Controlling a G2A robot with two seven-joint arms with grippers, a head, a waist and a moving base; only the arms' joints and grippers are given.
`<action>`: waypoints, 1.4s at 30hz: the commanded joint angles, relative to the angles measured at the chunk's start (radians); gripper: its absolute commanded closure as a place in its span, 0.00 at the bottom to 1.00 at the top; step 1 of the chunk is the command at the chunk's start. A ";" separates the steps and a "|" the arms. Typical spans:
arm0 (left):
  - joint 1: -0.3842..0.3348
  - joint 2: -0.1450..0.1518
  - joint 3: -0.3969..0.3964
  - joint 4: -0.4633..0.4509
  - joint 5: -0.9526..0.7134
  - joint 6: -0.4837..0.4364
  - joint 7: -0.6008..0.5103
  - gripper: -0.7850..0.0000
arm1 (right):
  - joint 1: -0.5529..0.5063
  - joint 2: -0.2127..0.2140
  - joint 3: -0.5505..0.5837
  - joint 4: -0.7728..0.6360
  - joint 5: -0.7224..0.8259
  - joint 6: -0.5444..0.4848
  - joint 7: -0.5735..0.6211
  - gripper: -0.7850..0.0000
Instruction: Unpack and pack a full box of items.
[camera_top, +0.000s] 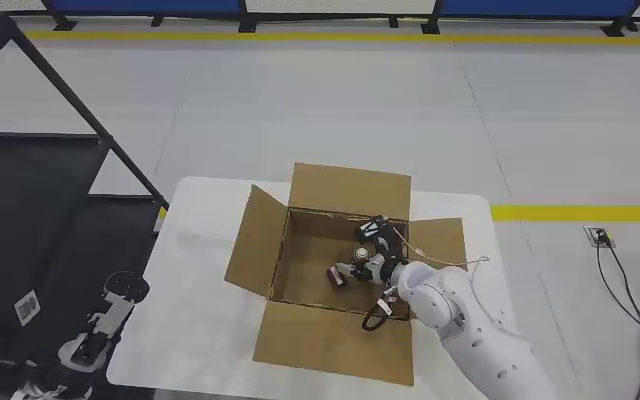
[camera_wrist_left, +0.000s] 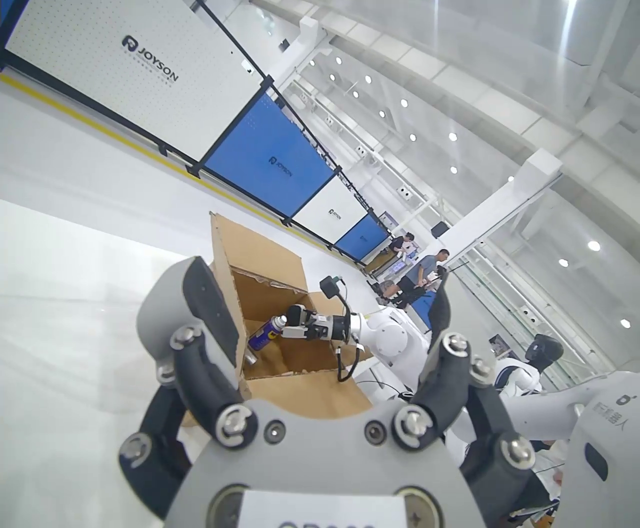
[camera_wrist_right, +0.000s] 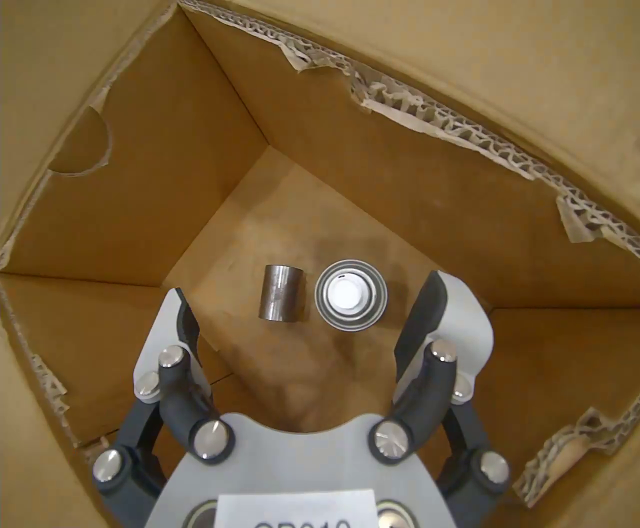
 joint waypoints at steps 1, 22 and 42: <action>0.003 0.002 -0.001 0.006 -0.006 -0.007 0.002 0.00 | 0.019 -0.009 -0.019 0.029 -0.019 0.030 -0.002 0.00; -0.006 0.024 -0.004 0.035 -0.032 -0.002 0.004 0.00 | 0.067 -0.050 -0.017 0.068 0.031 0.064 0.101 1.00; -0.079 0.046 0.106 0.069 0.052 0.046 -0.014 0.00 | -0.330 0.035 0.647 -0.415 0.110 0.085 -0.383 1.00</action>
